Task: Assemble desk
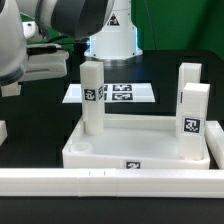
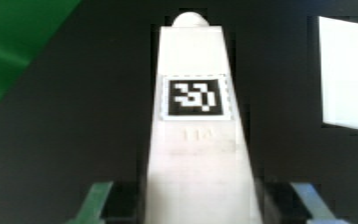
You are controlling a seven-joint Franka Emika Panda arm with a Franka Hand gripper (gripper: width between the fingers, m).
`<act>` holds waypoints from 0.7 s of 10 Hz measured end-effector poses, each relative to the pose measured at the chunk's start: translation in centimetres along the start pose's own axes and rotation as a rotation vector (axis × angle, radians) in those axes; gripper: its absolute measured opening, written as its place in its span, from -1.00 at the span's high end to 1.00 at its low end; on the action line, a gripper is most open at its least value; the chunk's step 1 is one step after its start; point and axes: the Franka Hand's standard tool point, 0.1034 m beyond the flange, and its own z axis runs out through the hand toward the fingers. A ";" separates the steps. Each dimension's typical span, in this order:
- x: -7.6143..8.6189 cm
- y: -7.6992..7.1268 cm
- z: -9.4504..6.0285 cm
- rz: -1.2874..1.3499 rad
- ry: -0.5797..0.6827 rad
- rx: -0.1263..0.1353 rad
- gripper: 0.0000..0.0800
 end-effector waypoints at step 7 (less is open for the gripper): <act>0.2 -1.3 -5.7 0.231 0.373 0.128 0.28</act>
Offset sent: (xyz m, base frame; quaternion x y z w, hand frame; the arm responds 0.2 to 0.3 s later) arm 0.0328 0.0356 0.0378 0.0898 0.1713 0.1195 0.9738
